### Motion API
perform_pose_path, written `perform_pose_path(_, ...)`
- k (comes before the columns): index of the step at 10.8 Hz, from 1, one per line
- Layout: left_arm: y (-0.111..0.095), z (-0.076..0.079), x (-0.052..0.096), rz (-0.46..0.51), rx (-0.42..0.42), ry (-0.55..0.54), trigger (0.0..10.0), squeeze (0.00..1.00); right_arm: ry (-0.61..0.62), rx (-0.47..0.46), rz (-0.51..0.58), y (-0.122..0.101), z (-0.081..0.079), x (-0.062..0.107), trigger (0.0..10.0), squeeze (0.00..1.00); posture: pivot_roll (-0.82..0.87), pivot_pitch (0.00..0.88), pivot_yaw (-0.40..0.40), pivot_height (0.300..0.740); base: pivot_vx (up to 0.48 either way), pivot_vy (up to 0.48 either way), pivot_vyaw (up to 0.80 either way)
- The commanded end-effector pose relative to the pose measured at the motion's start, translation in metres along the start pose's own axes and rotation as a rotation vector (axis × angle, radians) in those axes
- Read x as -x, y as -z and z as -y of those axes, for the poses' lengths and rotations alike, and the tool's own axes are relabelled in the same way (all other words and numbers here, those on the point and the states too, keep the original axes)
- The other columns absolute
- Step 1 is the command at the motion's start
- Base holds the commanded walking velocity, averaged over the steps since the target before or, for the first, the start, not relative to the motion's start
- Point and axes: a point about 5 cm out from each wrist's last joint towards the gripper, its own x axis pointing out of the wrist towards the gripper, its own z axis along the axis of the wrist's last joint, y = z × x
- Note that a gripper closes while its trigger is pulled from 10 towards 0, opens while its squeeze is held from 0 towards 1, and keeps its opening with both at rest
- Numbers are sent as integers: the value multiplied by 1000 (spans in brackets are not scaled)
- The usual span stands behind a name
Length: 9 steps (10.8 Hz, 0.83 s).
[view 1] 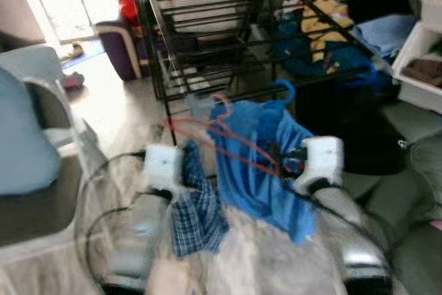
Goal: Hang hanger
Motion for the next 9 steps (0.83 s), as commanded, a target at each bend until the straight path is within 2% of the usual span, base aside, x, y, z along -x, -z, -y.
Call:
perform_pose_path(1,-8,-10,1,35,-20,-13,10000,0,-38,-10,14,-4,-10,-3,10000,0,-91,0,-1,740,0,0,0)
perform_pose_path(3,-7,-8,0,22,-16,-9,10000,0,-83,-6,6,-2,-13,-2,10000,0,-91,0,-1,740,0,0,0)
perform_pose_path(5,-7,-7,-1,13,-20,4,10000,0,-138,19,-26,2,-4,2,10000,0,-90,0,-1,740,0,0,0)
perform_pose_path(7,-7,-6,-1,11,-24,11,10000,0,-199,68,-61,3,5,-2,10000,0,-89,0,4,740,0,0,0)
perform_pose_path(8,-10,-9,-2,23,18,-21,10000,0,-213,72,-91,6,9,-6,10000,0,-90,0,5,740,0,0,0)
perform_pose_path(9,-11,-12,-3,18,7,-18,10000,0,-298,117,-103,9,7,-8,10000,0,-86,0,7,740,0,0,0)
